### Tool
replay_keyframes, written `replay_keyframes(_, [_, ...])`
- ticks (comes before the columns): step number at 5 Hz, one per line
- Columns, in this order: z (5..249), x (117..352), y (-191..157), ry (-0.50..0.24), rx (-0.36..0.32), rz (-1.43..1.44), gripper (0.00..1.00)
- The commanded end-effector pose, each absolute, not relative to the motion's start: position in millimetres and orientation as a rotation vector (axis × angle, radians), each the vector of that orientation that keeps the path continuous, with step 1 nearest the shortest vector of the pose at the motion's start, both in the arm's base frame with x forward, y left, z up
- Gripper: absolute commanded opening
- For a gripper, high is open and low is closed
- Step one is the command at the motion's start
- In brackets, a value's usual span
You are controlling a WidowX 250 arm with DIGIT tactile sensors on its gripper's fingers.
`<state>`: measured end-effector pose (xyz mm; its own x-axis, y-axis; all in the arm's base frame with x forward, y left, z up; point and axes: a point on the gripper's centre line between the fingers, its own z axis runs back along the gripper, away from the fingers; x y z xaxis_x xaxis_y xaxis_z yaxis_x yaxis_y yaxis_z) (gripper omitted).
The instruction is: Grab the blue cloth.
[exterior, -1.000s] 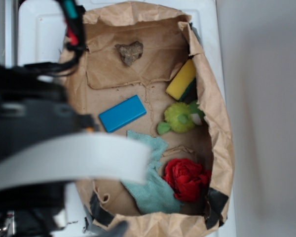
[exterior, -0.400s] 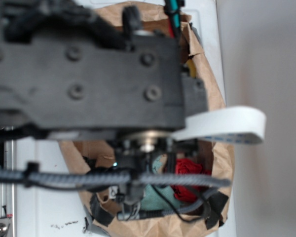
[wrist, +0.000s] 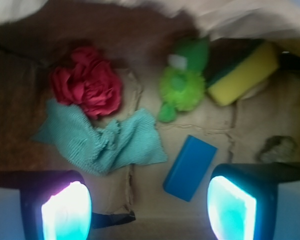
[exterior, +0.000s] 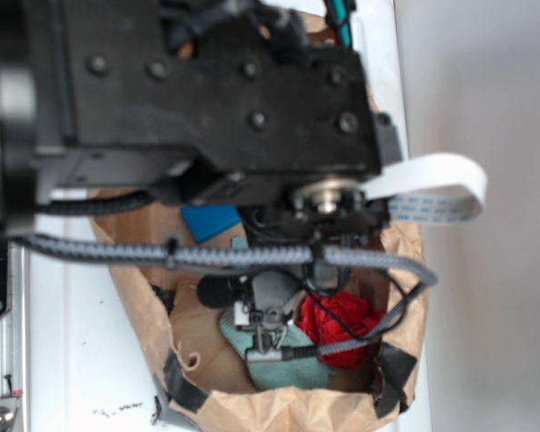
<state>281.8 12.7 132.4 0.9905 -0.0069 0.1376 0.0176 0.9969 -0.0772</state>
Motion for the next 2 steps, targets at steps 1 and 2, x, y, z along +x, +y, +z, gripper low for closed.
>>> replay_keyframes(1, [103, 275, -19, -0.137, -0.069, -0.138, 1.00])
replay_keyframes(2, [93, 276, -30, -0.112, -0.126, -0.127, 1.00])
